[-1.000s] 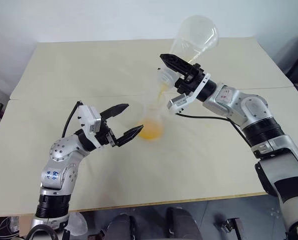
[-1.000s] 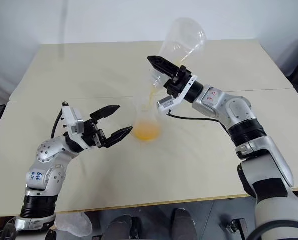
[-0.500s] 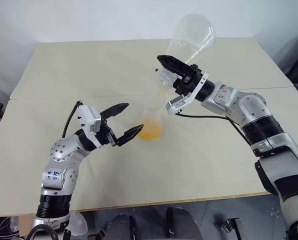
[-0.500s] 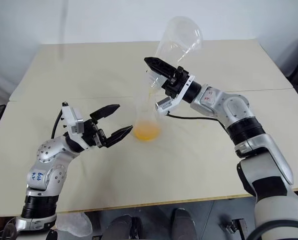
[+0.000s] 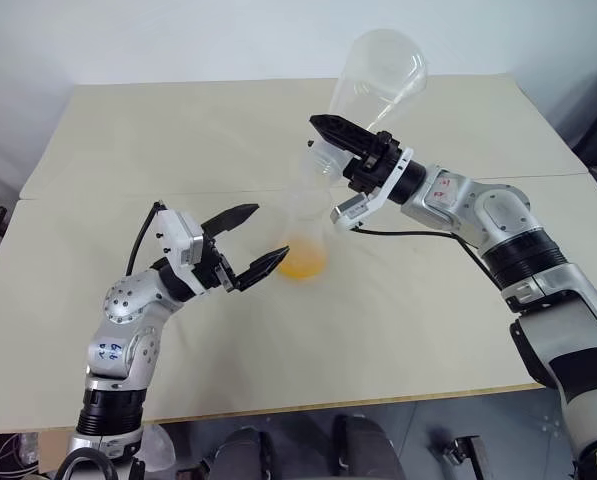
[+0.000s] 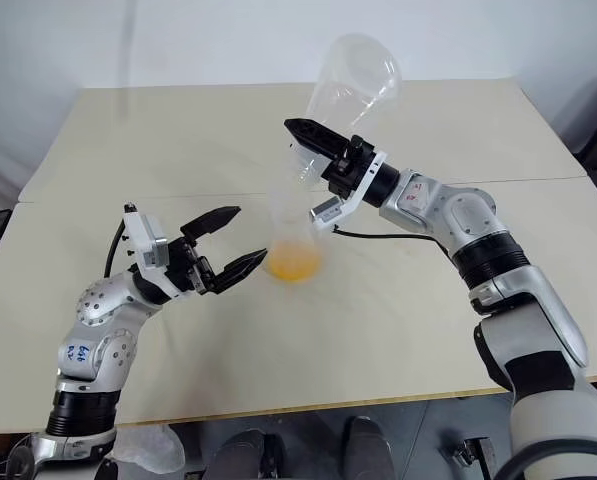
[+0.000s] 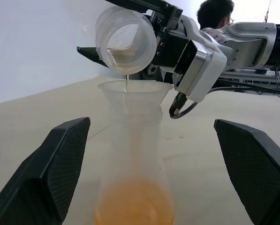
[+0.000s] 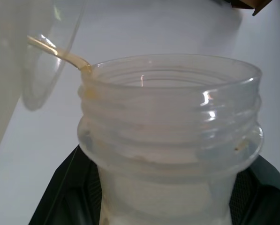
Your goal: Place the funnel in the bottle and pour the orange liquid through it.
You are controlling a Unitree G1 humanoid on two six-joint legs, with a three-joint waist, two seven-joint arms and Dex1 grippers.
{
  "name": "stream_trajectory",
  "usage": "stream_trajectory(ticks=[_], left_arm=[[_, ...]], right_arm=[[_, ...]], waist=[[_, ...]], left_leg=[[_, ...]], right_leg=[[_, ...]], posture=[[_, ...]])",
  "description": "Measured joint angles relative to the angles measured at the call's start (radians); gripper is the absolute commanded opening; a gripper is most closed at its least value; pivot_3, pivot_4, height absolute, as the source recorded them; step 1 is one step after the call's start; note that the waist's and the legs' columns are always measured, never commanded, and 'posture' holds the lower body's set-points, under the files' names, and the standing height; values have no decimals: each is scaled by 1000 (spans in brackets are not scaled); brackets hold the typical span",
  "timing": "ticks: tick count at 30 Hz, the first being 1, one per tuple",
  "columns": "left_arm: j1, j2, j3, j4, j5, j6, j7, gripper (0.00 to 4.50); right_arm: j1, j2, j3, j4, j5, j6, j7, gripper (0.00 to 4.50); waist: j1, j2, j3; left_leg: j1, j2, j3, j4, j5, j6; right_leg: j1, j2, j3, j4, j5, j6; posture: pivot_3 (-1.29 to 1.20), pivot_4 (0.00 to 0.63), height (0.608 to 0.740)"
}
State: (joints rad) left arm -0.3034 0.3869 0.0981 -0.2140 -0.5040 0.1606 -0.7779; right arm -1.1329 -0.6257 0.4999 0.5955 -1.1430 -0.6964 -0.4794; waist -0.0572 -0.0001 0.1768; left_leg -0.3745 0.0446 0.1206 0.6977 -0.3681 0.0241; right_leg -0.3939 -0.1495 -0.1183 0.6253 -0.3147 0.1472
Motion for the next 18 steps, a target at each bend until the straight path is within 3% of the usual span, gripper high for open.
stream_trajectory(ticks=[9, 18], left_arm=[[-1, -7, 0, 9, 2, -3, 4, 4500], [-1, -7, 0, 11, 2, -3, 3, 4500]], right_arm=[[1, 0, -3, 0, 39, -11, 18, 2644], [94, 23, -165, -6, 587, -39, 398, 2644]], waist=[[0, 0, 0], [1, 0, 0]], left_leg=[[0, 0, 0, 0, 0, 0], [0, 0, -1, 0, 0, 0]], right_leg=[[0, 0, 0, 0, 0, 0], [1, 0, -1, 0, 0, 0]], posture=[[0, 150, 740], [0, 150, 740]])
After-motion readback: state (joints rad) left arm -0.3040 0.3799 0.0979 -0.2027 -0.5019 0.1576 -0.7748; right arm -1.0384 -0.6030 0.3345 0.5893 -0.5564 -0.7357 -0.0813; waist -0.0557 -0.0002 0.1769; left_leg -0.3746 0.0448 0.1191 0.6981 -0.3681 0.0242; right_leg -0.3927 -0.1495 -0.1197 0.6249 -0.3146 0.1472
